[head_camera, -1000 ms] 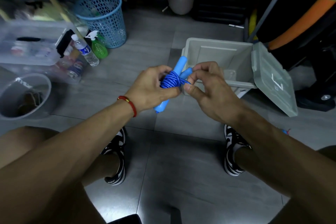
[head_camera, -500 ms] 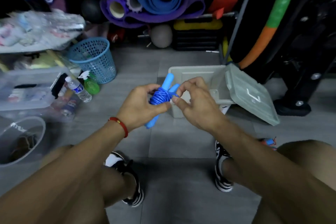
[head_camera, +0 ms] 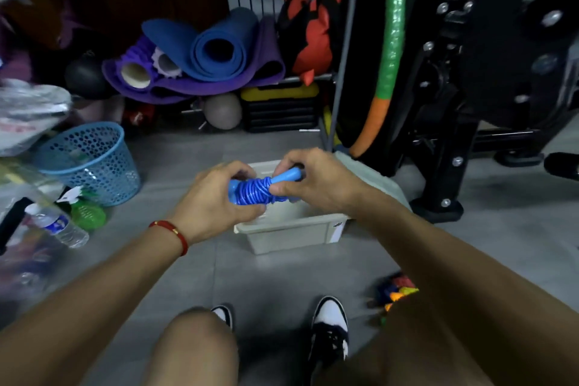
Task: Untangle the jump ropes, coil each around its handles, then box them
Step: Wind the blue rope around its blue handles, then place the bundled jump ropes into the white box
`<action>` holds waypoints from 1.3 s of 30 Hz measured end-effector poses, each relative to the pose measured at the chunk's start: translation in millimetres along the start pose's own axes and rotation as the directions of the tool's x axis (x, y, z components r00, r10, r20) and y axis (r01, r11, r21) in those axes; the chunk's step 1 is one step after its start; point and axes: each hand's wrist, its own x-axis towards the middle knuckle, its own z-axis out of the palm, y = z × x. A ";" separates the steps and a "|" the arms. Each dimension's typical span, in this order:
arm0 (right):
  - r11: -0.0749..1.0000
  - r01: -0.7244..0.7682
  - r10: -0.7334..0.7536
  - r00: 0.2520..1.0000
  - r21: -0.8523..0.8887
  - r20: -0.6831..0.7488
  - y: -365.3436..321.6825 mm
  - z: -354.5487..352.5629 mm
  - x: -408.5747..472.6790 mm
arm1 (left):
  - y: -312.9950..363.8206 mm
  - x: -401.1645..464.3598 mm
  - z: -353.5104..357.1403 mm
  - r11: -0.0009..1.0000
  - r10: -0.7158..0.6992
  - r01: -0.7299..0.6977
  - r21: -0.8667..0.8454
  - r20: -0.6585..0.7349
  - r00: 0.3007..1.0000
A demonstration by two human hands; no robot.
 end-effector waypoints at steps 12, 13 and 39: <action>0.830 -0.419 0.198 0.839 0.369 0.507 182.0 26.7 124.8 | -88.3 129.6 118.8 0.979 0.205 -0.201 -0.046 0.131 0.970; 0.815 -0.431 0.201 0.837 0.388 0.509 193.4 35.6 136.6 | -101.5 137.7 127.0 0.983 0.180 -0.175 -0.045 0.126 0.976; 0.383 -0.770 0.642 0.619 0.510 0.453 338.3 219.3 269.4 | -232.6 113.6 266.4 0.823 -0.557 0.561 -0.086 0.064 0.828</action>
